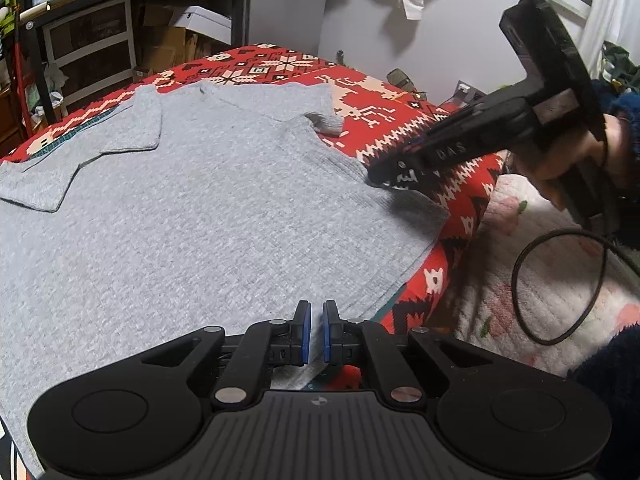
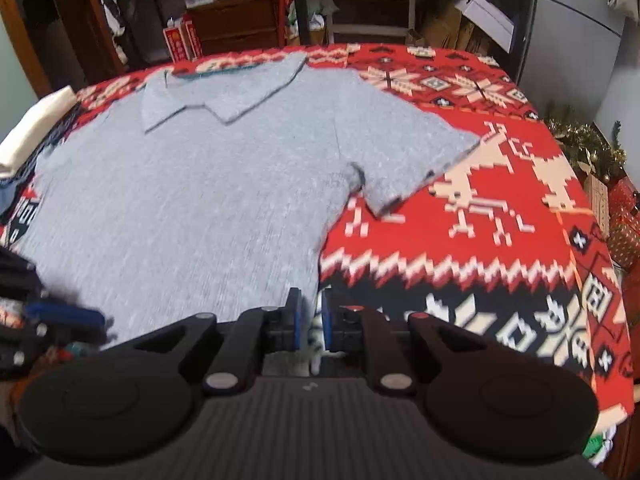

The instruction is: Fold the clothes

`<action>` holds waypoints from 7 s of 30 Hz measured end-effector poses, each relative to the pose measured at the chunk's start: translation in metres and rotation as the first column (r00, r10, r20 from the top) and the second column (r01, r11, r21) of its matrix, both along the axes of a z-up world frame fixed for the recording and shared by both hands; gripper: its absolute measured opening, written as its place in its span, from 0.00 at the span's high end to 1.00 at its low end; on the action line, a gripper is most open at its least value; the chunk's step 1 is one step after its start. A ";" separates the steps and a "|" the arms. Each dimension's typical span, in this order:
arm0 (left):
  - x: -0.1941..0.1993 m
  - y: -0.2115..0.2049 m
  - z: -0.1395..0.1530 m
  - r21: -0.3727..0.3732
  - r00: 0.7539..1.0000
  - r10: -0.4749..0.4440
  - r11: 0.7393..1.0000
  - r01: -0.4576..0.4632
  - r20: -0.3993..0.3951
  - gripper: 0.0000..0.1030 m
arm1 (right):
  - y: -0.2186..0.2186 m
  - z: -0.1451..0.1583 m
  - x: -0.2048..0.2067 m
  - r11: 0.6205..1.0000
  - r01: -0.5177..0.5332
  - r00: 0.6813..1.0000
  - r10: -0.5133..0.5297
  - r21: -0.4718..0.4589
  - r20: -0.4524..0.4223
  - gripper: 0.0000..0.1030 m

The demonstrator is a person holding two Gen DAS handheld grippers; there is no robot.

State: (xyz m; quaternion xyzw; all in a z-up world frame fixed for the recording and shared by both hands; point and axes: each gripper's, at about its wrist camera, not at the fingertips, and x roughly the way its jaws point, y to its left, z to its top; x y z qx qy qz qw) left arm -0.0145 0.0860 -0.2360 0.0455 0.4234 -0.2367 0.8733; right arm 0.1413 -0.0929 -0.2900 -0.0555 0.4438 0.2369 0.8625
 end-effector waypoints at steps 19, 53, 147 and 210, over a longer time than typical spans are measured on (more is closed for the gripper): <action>0.010 0.021 0.002 -0.044 0.998 0.069 0.997 -0.069 -0.005 0.95 | 0.003 -0.007 0.028 1.000 0.020 1.000 -0.020 -0.011 0.022 0.94; -0.039 0.154 0.017 -0.035 0.892 0.450 0.892 -0.451 -0.037 0.91 | -0.024 0.011 0.012 0.993 0.091 0.994 -0.086 0.080 -0.069 0.89; -0.028 0.158 0.038 0.059 0.731 0.680 0.729 -0.682 0.059 0.09 | 0.151 0.048 -0.058 0.955 -0.288 0.936 0.297 -0.076 0.189 0.01; 0.015 0.414 0.048 -0.359 0.628 0.767 0.553 -0.752 -0.132 0.39 | 0.476 -0.010 0.042 0.880 -0.388 0.906 0.419 0.274 -0.065 0.92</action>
